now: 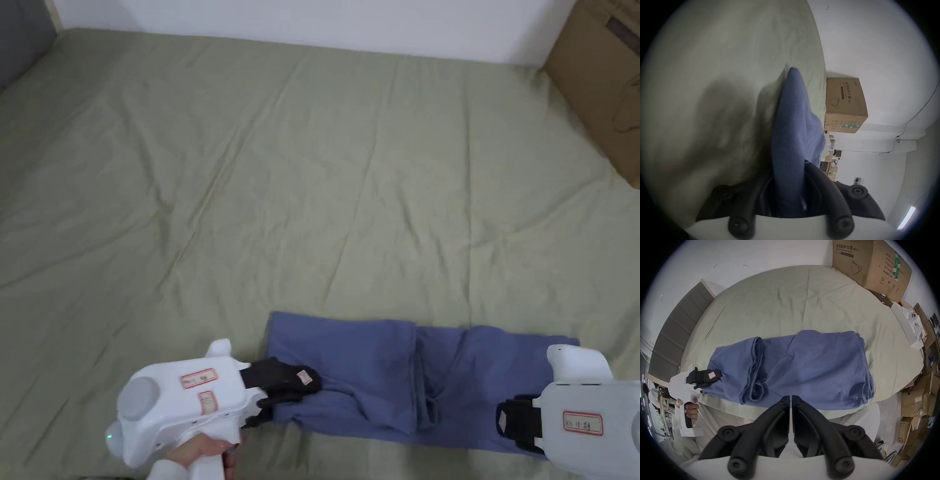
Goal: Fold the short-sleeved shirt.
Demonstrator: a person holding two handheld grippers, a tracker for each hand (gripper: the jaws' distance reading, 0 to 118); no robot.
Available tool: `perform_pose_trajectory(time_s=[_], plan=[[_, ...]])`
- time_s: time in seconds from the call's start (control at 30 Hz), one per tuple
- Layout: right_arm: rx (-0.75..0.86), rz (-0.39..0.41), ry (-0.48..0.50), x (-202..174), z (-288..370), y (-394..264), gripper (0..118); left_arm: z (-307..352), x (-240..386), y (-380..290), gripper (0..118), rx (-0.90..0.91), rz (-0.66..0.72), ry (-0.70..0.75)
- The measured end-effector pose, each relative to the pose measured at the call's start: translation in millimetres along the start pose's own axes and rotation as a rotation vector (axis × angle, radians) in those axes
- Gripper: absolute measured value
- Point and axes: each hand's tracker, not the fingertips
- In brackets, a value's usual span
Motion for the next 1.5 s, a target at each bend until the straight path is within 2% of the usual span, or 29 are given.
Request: perform_pose_trajectory(time_s=[0.07, 0.2, 0.43, 0.57, 0.73, 0.9, 0.97, 1.17, 1.2, 1.27, 1.37, 1.4, 1.5], plan=[[-0.008, 0.001, -0.003, 1.1, -0.6, 0.3, 3, 13.3, 2.0, 4.5, 13, 0.018, -0.050, 0.019], [0.001, -0.036, -0.013, 4.8, -0.2, 2.1, 3, 55.4, -4.0, 19.8, 13, 0.068, -0.032, 0.025], [0.004, -0.045, 0.012, 10.5, -1.7, -1.6, 3, 148.9, -5.7, 26.2, 14, 0.251, -0.066, 0.212], [-0.004, -0.071, 0.032, 16.8, -6.6, -4.9, 3, 158.1, 25.7, 17.3, 14, 0.269, -0.154, 0.272], [-0.003, -0.092, 0.049, 26.9, -6.9, -8.4, 3, 124.7, 110.4, -8.2, 14, 0.252, -0.470, 0.445], [0.006, -0.142, 0.048, 44.9, -6.0, -13.7, 3, 59.2, 185.7, -41.7, 14, 0.129, -0.726, 0.421], [0.007, -0.174, 0.032, 52.5, -4.9, -16.8, 3, 26.8, 195.5, -51.5, 14, 0.061, -0.762, 0.399], [0.026, -0.205, 0.033, 77.3, 3.0, -27.6, 3, -85.9, 190.3, -78.3, 15, -0.171, -0.827, 0.394], [0.025, -0.216, 0.032, 81.9, 2.9, -29.1, 3, -101.0, 187.4, -81.8, 18, -0.205, -0.818, 0.403], [0.023, -0.248, 0.022, 92.7, 0.7, -32.1, 3, -124.7, 179.7, -85.5, 34, -0.278, -0.803, 0.413], [0.003, -0.312, 0.014, 108.8, -5.0, -34.8, 3, -142.3, 167.7, -90.4, 99, -0.383, -0.776, 0.367], [0.001, -0.327, 0.013, 112.8, -6.5, -35.5, 3, -142.8, 163.7, -90.9, 115, -0.395, -0.756, 0.362], [-0.004, -0.348, 0.009, 119.5, -7.9, -36.6, 3, -126.6, 164.9, -84.4, 115, -0.348, -0.717, 0.335]])
